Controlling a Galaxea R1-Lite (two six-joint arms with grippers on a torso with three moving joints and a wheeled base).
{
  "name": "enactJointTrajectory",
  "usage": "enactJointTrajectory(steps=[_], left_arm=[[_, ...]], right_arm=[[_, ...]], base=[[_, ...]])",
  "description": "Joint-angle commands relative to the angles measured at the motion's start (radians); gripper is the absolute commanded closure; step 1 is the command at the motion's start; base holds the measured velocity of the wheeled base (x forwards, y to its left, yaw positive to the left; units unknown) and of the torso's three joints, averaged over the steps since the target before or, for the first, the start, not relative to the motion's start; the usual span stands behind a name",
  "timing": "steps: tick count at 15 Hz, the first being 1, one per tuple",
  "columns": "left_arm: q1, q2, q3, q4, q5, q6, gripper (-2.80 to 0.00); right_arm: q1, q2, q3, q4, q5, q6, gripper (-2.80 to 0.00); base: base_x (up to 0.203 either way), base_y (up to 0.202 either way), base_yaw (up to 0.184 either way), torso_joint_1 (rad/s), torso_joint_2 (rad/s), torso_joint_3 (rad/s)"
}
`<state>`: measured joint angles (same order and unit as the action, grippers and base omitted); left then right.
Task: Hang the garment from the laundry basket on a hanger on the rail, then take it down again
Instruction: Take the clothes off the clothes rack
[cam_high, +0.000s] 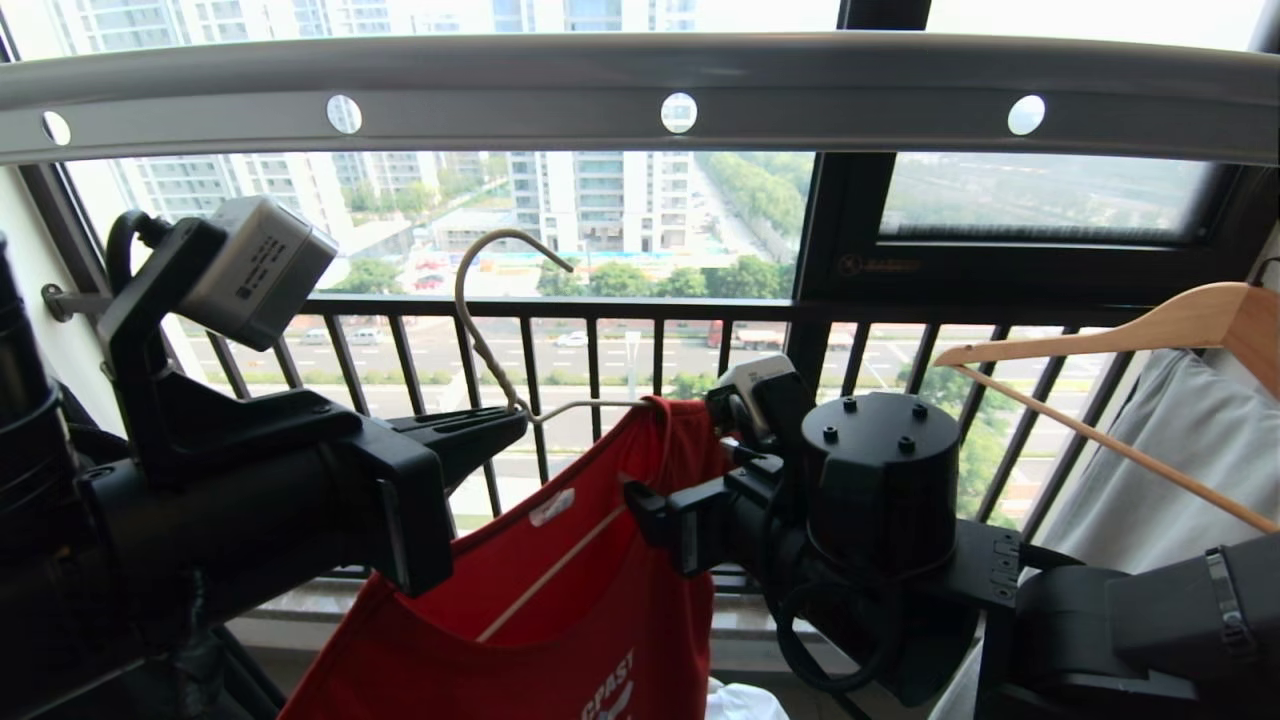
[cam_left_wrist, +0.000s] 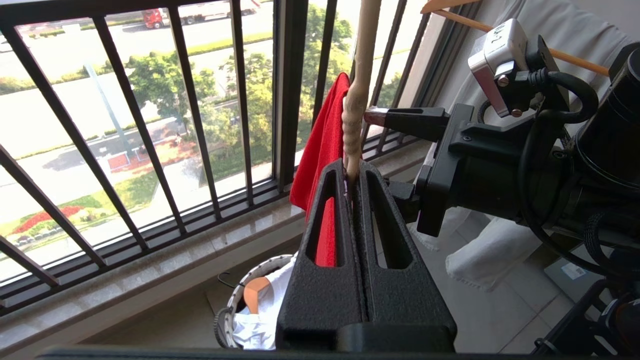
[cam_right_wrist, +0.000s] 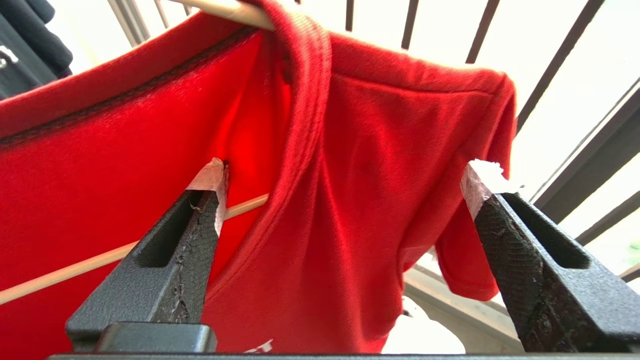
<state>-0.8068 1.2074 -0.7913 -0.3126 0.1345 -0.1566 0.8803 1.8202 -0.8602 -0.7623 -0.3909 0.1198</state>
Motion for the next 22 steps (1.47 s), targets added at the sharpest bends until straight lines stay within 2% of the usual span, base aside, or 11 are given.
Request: enactJointTrajectory(steps=[1,10,20,21,22], left_arm=[[0.0,0.003,-0.002,-0.002,0.005,-0.001,0.0],[0.0,0.011,-0.002,-0.003,0.024,0.0,0.0],[0.0,0.003,-0.002,-0.003,0.024,0.0,0.0],[-0.001,0.003,-0.002,-0.003,0.024,0.0,0.0],[0.0,0.003,-0.002,-0.003,0.024,0.0,0.0]], right_arm=[[-0.006,-0.012,-0.001,-0.006,-0.016,-0.006,-2.8],[-0.025,-0.019,-0.006,-0.005,-0.043,-0.045,-2.8],[-0.057,0.037,-0.04,-0.006,-0.049,-0.042,-2.8],[-0.057,0.037,-0.04,-0.006,-0.049,-0.042,0.0],[-0.057,0.036,-0.04,-0.007,-0.049,-0.042,0.0]], base=[[0.0,0.0,0.0,0.0,0.0,0.0],[0.0,0.0,0.0,0.0,0.0,0.0],[0.0,0.0,0.0,0.0,0.0,0.0],[0.0,0.0,0.0,0.0,0.0,0.0],[0.0,0.0,0.0,0.0,0.0,0.0]])
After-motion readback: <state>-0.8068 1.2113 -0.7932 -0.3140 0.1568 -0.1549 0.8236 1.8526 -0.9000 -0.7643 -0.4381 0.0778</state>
